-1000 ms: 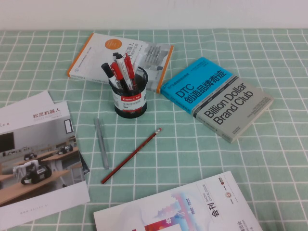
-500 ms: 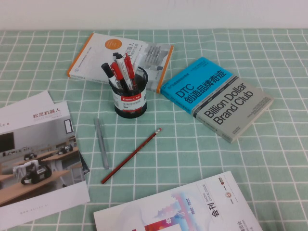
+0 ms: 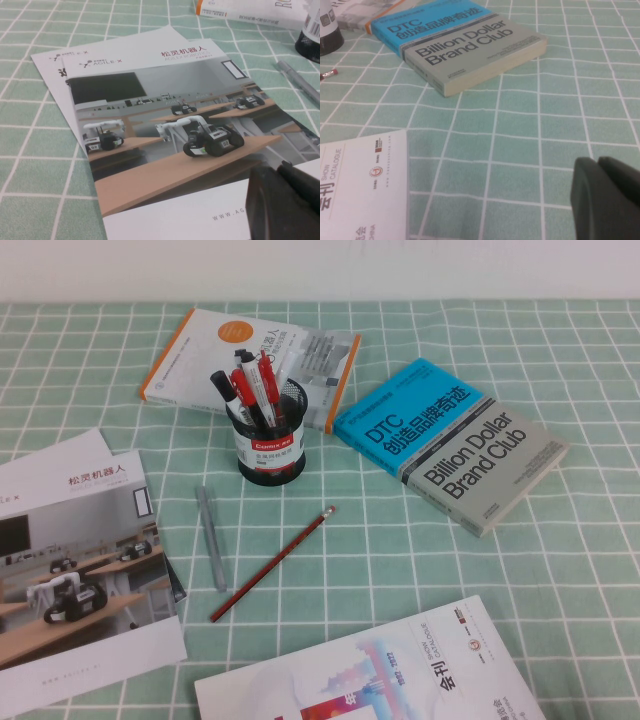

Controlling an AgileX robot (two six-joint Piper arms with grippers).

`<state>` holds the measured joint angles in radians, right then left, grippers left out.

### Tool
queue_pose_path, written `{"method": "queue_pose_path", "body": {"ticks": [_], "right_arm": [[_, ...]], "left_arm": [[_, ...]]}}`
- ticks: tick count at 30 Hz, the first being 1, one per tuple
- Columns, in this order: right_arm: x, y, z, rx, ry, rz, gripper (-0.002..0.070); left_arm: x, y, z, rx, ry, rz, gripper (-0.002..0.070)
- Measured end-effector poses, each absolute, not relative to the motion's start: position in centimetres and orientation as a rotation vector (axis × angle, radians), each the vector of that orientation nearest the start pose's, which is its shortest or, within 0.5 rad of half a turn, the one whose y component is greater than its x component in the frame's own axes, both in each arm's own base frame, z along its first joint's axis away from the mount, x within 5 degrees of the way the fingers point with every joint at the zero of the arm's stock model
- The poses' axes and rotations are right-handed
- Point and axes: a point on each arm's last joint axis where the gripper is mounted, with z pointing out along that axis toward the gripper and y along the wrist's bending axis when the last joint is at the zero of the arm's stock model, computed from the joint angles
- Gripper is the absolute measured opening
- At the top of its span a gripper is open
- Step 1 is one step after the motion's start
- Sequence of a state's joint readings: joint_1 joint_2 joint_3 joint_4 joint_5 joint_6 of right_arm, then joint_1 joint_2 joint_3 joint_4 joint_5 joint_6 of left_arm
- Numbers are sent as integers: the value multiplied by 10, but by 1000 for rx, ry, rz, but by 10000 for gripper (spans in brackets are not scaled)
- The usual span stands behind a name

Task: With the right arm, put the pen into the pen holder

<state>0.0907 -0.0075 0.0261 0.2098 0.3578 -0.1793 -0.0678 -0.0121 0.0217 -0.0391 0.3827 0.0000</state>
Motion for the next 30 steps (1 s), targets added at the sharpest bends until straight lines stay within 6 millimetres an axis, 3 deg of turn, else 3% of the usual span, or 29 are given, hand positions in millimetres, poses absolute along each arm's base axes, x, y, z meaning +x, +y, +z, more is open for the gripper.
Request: {"method": "queue_pose_path", "body": {"ticks": [7,16,20,26,30], "right_arm": [[53,12,176,-83,1823,183,-19],[55,15,196,424,1580,711,-19],[56,14,198,534,1533,817,-19],[55,17,201,539,1545,875,-19],[53,29,229,412,1641,921,-19]], "left_arm": [[52,-5,172,40,1876,-85,-6],[52,-5,172,40,1876,-85,-6],[52,-5,172,40,1876,-85,-6],[52,-5,172,40,1876,-85,-6],[52,-5,172,40,1876,-85,-6]]}}
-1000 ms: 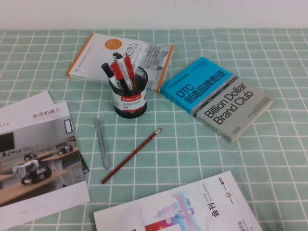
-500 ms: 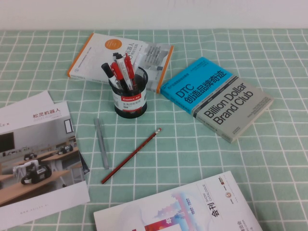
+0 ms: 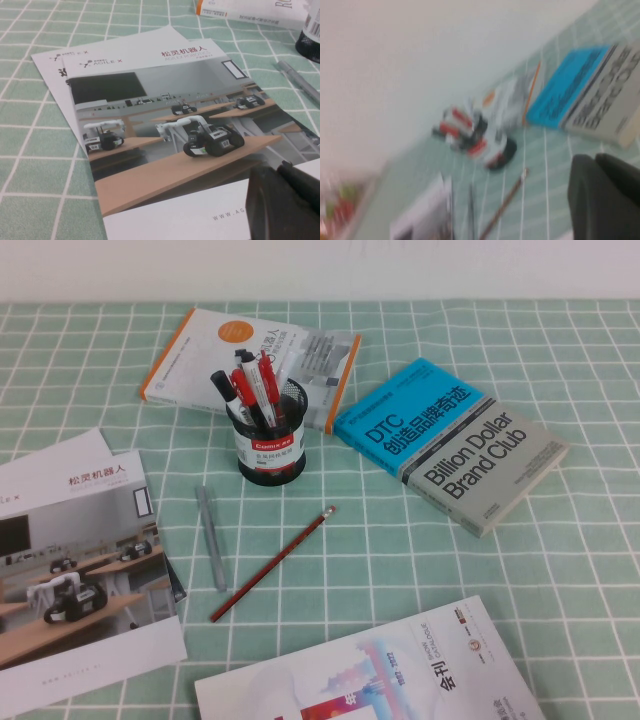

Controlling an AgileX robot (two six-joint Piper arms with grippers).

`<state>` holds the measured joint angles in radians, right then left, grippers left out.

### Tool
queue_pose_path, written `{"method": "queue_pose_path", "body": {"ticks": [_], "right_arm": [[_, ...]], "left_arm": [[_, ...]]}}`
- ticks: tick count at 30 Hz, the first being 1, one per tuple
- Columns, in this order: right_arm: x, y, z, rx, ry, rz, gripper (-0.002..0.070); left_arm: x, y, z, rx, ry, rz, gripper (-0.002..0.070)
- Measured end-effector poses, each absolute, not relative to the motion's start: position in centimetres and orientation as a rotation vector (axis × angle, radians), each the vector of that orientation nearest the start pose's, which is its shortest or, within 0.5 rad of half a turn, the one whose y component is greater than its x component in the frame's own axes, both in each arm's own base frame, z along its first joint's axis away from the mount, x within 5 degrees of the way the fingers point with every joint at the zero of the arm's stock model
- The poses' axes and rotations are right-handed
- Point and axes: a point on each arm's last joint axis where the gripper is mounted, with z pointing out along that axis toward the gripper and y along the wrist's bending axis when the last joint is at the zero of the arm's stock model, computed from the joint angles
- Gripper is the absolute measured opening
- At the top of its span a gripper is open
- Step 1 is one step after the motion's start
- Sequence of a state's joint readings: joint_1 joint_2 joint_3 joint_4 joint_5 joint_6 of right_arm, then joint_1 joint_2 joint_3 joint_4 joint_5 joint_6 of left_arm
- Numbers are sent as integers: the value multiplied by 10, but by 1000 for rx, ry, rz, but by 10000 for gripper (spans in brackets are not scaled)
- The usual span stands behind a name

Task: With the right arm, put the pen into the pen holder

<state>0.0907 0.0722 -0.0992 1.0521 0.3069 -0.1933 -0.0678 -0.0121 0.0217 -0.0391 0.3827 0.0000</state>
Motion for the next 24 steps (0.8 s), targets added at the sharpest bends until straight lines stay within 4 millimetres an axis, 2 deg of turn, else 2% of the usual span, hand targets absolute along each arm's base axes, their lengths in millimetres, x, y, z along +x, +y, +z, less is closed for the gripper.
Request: {"method": "queue_pose_path", "body": {"ticks": [3,7,8,12,16,18,21,24], "right_arm": [[60,38,251,288,1805,901,-19],[79,49,284,102,2047,846,-19],[85,50,295,48,2102,816,-19],[116,51,316,-66,2352,702,-19],[148,50,327,-94,2509,613,-19],[167,56,330,-114,2553,611,-19],[189,75,329,-167,2604,613,-19],[209,109,323,-259,2668,568,-19]], "left_arm": [[52,-5,172,40,1876,-85,-6],[52,-5,172,40,1876,-85,-6],[52,-5,172,40,1876,-85,-6],[52,-5,172,40,1876,-85,-6],[52,-5,172,40,1876,-85,-6],[52,-5,172,40,1876,-85,-6],[52,-5,172,40,1876,-85,-6],[52,-5,172,40,1876,-85,-6]]}}
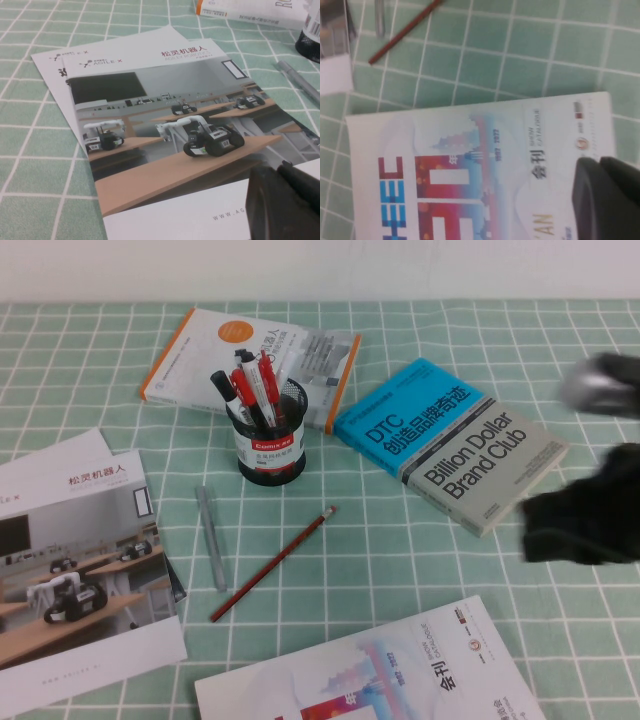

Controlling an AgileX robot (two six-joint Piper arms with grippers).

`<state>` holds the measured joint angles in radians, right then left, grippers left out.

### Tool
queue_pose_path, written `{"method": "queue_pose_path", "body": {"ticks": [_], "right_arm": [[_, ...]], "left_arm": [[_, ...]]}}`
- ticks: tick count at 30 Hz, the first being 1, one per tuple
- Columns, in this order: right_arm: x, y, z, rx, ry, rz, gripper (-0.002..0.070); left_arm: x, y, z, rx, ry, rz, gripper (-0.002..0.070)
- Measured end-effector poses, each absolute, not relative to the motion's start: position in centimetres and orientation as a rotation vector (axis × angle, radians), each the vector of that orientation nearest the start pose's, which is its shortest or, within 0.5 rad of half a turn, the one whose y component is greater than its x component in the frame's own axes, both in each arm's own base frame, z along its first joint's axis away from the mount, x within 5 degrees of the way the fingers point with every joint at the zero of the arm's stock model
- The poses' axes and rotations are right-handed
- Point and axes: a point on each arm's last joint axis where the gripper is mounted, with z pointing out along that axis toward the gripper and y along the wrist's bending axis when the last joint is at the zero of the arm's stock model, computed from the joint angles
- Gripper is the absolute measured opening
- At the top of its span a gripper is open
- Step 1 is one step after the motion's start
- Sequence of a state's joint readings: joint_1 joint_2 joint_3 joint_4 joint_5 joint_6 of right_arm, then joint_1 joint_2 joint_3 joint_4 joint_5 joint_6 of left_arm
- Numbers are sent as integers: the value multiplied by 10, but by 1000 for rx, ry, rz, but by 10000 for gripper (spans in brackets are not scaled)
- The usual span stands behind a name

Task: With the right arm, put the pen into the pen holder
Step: Pick up the pen on the table

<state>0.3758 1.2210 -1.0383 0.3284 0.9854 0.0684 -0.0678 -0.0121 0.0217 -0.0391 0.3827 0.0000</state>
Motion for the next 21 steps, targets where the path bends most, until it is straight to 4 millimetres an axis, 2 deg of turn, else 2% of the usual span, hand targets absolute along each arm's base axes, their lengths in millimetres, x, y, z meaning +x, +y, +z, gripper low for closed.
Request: {"method": "queue_pose_path", "body": {"ticks": [10,13,17,21], "right_arm": [[267,246,299,-606,2775,444,-19],[284,279,293,-687,2793,401,-19],[306,326,273,-784,2803,346,-19],[329,365,261,-804,2729,387,-18]], "left_arm": [[52,-5,172,40,1876,-85,-6],[52,-5,172,40,1876,-85,-6],[52,-5,172,40,1876,-85,-6],[52,-5,172,40,1876,-85,-6]]}}
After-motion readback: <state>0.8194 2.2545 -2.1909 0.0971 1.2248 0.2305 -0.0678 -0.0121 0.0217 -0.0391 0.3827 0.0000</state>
